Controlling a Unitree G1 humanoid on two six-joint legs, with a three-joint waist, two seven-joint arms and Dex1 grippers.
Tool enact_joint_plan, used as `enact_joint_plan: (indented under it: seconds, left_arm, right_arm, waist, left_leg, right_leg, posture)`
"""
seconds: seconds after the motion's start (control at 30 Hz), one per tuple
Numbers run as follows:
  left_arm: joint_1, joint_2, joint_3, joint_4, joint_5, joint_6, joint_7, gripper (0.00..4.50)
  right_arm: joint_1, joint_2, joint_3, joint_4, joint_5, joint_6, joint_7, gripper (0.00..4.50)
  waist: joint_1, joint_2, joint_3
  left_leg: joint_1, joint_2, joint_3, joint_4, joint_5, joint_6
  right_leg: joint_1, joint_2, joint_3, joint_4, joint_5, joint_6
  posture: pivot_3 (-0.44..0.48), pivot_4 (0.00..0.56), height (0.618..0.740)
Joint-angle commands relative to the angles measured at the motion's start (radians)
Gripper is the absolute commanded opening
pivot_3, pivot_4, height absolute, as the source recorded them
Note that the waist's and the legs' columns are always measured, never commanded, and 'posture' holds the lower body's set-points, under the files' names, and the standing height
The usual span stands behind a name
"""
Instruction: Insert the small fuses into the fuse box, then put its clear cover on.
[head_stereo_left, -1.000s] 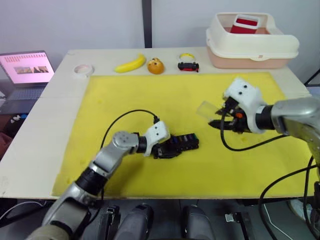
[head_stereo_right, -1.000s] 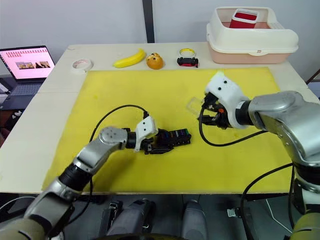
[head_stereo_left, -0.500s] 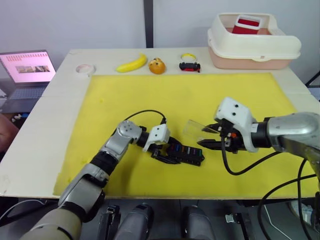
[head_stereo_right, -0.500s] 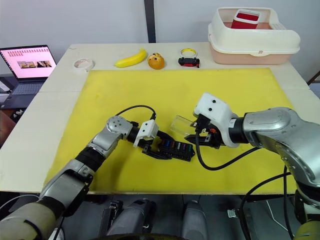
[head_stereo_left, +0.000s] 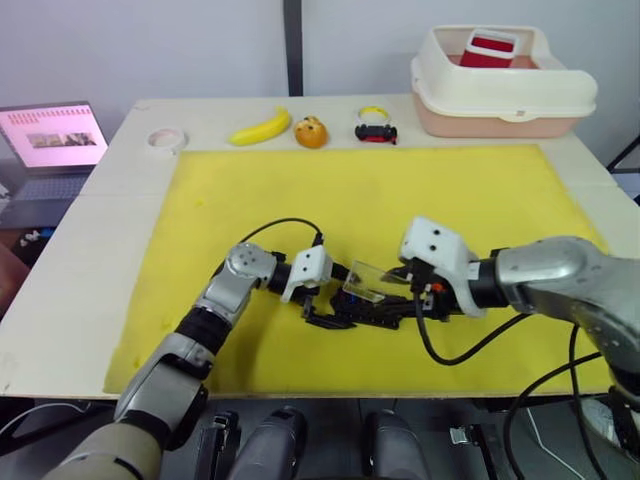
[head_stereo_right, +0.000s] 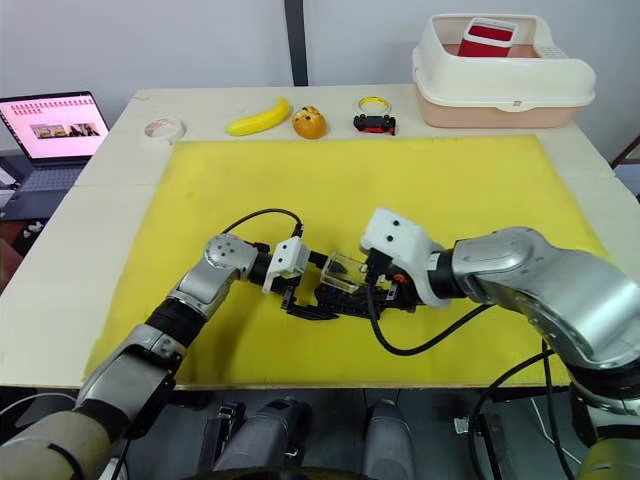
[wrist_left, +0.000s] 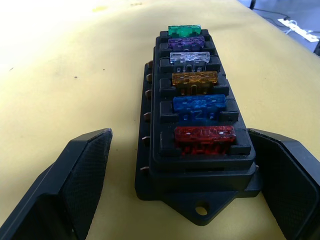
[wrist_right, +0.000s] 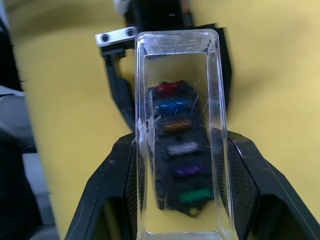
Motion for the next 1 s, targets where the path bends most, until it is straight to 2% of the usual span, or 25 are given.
enact_joint_plan:
  seconds: [0.03, 0.3, 0.4, 0.47, 0.5, 1.0]
  left_arm:
    - [0.016, 0.02, 0.025, -0.019, 0.01, 0.019, 0.015, 4.44]
    - [0.032, 0.025, 0.016, -0.033, 0.008, 0.039, 0.003, 4.44]
    - [0.039, 0.024, 0.009, -0.04, 0.01, 0.04, -0.007, 3.64]
    - [0.043, 0.025, 0.006, -0.043, 0.014, 0.037, -0.011, 2.67]
    - [0.043, 0.025, 0.005, -0.043, 0.016, 0.036, -0.011, 2.54]
    - [0.022, 0.027, 0.009, -0.02, 0.034, 0.005, -0.007, 2.54]
  right_arm:
    - [-0.024, 0.007, 0.032, 0.015, -0.025, -0.043, 0.0, 1.7]
    - [-0.028, -0.006, 0.069, 0.039, -0.051, -0.078, 0.013, 1.7]
    - [-0.027, -0.014, 0.077, 0.046, -0.062, -0.088, 0.017, 1.7]
    - [-0.025, -0.02, 0.077, 0.048, -0.064, -0.092, 0.019, 1.7]
    - [-0.025, -0.022, 0.078, 0.049, -0.065, -0.093, 0.02, 1.7]
    - [-0.035, -0.049, 0.164, 0.105, -0.138, -0.155, 0.082, 1.7]
  waist:
    - [0.0, 0.0, 0.0]
    - [-0.003, 0.0, 0.0]
    - [-0.004, 0.0, 0.0]
    - [-0.004, 0.0, 0.0]
    - [-0.004, 0.0, 0.0]
    - [-0.007, 0.0, 0.0]
  left_leg:
    - [0.0, 0.0, 0.0, 0.0, 0.0, 0.0]
    - [0.0, 0.0, 0.0, 0.0, 0.0, 0.0]
    - [0.0, 0.0, 0.0, 0.0, 0.0, 0.0]
    - [0.0, 0.0, 0.0, 0.0, 0.0, 0.0]
    - [0.0, 0.0, 0.0, 0.0, 0.0, 0.0]
    - [0.0, 0.0, 0.0, 0.0, 0.001, -0.002]
  right_leg:
    - [0.0, 0.0, 0.0, 0.0, 0.0, 0.0]
    - [0.0, 0.0, 0.0, 0.0, 0.0, 0.0]
    - [0.0, 0.0, 0.0, 0.0, 0.0, 0.0]
    - [0.0, 0.0, 0.0, 0.0, 0.0, 0.0]
    - [0.0, 0.0, 0.0, 0.0, 0.0, 0.0]
    - [0.0, 0.0, 0.0, 0.0, 0.0, 0.0]
  posture:
    - [0.0, 0.15, 0.74]
    - [0.0, 0.15, 0.74]
    - [0.0, 0.15, 0.74]
    - [0.0, 0.15, 0.74]
    - [0.0, 0.15, 0.74]
    - [0.0, 0.15, 0.74]
